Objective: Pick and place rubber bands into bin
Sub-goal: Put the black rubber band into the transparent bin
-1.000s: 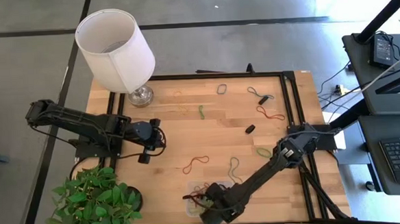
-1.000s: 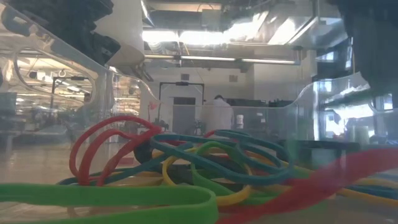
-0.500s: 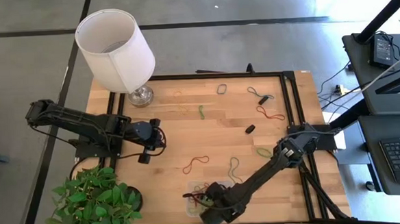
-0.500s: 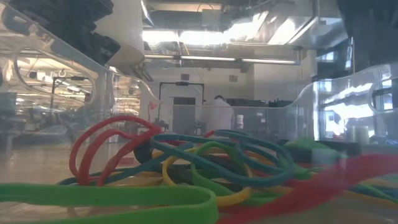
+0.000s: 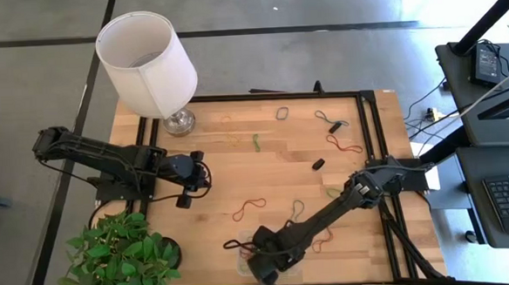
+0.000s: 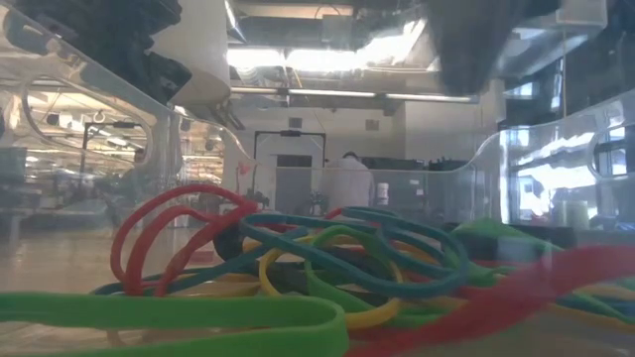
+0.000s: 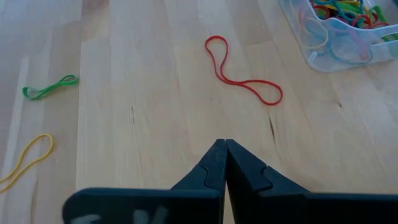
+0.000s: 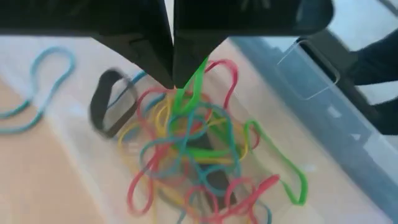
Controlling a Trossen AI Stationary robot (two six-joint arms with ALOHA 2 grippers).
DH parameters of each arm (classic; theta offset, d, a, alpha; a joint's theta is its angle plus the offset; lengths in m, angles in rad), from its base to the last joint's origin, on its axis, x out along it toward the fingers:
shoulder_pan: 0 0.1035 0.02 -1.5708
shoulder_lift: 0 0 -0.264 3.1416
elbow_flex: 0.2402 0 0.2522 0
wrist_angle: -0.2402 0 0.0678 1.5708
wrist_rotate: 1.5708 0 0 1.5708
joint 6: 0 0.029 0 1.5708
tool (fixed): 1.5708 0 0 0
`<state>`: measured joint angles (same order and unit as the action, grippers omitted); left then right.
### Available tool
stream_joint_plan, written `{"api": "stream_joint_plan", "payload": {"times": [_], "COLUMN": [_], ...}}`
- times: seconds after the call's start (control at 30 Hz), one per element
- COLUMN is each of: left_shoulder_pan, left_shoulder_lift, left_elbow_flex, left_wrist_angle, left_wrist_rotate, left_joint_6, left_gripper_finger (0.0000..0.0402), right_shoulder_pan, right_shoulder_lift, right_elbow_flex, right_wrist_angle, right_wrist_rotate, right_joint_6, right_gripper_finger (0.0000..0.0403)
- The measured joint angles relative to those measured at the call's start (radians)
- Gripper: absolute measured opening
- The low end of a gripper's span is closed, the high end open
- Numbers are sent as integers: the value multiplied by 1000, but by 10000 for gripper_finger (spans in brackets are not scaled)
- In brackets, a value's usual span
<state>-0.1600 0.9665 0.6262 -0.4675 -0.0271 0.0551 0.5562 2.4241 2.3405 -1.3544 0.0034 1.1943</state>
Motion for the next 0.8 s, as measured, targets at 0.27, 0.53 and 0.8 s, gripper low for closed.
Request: {"api": "stream_joint_plan", "payload": {"times": [0.27, 0.53, 0.8], "left_shoulder_pan": [0, 0, 0], "left_shoulder_lift": [0, 0, 0], "left_elbow_flex": [0, 0, 0], "left_wrist_angle": [0, 1, 27], "left_wrist_rotate": [-1, -5, -7], "left_joint_6": [-9, -16, -16], "left_gripper_finger": [2, 2, 2], "right_shoulder_pan": [-39, -71, -105], "right_shoulder_lift": [0, -27, -156], "right_elbow_flex": [0, -2, -35], "right_wrist_angle": [-14, -86, -212], "right_wrist_rotate": [11, 27, 172], "right_joint_6": [-156, -317, -478], "right_gripper_finger": [2, 1, 0]}}
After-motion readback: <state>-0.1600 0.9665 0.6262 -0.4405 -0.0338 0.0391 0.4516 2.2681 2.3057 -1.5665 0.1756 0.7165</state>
